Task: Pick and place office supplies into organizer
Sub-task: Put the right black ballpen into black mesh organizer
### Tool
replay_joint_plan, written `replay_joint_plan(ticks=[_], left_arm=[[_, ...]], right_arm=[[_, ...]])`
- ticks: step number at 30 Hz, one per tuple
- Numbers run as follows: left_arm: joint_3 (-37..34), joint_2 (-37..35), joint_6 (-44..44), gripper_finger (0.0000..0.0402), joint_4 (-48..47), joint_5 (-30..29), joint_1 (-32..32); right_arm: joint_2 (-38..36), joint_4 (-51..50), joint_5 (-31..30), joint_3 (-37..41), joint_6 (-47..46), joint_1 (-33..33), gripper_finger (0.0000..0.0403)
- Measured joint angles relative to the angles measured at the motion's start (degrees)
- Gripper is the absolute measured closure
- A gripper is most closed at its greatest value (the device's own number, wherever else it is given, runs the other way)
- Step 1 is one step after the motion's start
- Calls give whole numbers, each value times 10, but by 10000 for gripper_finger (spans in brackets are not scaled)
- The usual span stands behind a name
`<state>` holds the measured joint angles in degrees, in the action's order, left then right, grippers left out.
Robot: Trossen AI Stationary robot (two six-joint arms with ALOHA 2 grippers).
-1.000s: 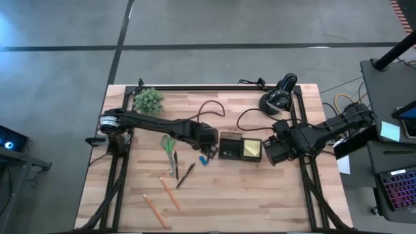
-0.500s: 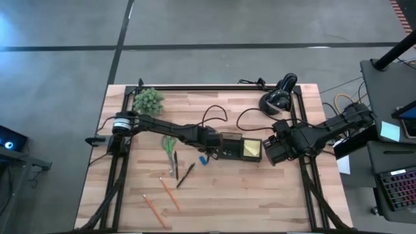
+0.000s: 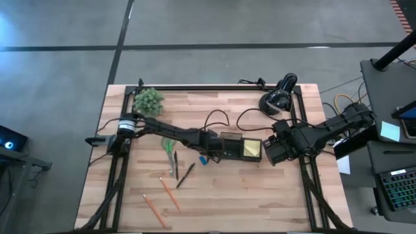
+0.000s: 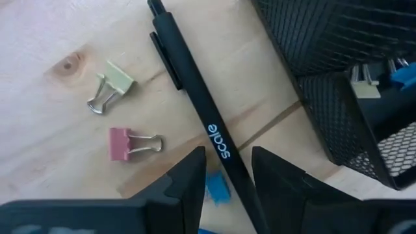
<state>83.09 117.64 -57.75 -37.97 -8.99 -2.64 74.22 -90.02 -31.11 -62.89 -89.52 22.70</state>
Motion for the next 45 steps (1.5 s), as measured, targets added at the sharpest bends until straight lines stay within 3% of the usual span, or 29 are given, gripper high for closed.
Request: replay_joint_plan(ticks=[14, 24, 32, 45], left_arm=[[-1, 1, 12, 293, 1, 0, -3], [-2, 1, 16, 389, -1, 12, -2], [-3, -15, 15, 388, -3, 23, -8], [-2, -121, 10, 388, -56, -45, -33]], right_arm=[[0, 0, 0, 0, 0, 0, 183], [0, 0, -6, 0, 7, 0, 183], [0, 1, -5, 0, 6, 0, 183], [0, 3, -5, -1, 11, 0, 183]])
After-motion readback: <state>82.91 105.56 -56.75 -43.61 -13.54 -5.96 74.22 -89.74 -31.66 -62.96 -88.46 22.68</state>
